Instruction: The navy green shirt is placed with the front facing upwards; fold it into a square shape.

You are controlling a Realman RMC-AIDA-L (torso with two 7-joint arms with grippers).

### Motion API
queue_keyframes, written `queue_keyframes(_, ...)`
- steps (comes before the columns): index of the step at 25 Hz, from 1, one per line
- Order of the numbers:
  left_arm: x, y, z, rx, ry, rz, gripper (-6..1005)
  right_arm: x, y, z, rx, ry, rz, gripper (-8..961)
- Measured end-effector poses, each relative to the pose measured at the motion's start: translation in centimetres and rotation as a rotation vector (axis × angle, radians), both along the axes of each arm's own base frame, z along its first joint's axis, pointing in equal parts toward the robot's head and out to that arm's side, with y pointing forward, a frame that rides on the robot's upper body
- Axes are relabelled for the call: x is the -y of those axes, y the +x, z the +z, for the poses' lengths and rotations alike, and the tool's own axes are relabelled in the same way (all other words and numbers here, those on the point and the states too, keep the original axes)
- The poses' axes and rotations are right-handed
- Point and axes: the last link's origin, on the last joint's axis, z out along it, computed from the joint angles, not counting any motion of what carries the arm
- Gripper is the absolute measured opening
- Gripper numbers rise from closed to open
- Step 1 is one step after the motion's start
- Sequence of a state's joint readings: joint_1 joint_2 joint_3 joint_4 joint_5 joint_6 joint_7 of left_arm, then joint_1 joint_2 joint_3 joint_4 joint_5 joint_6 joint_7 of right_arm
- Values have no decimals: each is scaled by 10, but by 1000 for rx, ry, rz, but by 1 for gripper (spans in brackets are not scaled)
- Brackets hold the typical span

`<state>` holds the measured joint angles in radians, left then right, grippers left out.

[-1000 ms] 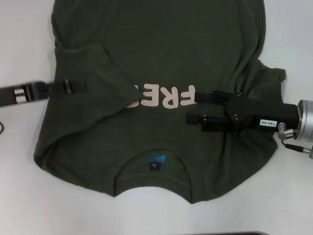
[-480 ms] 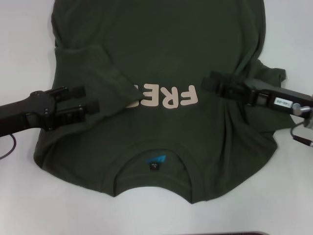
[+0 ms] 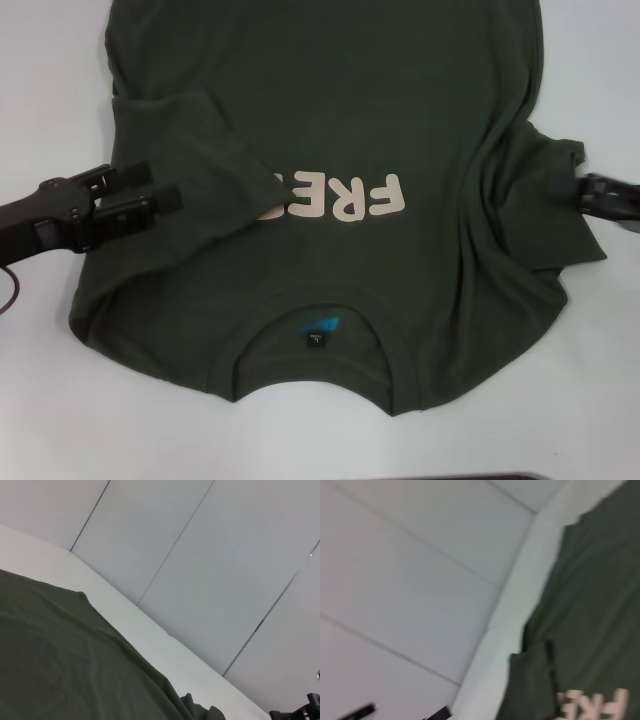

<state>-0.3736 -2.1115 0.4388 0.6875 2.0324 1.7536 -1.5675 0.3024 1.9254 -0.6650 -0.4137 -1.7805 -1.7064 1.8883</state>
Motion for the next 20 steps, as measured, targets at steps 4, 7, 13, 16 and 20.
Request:
queue_keyframes(4,0,-1,-1,3,2,9,859,3,21,34,14,-33,-126,895)
queue_keyframes(7,0,-1,-1,13,6,18,859,1,29,54,24,-61,-202,895)
queue_keyframes(13,2,-1,-4,24,7,25,859,-17,31,72,118,-144,-321,895)
queue_keyframes(16,3,-2,-4,32,13,32,859,-29,26,80,176,-188,-339,895)
queue_keyframes(20,2,-2,-3,36,20,37,859,-42,17,88,212,-247,-347,894)
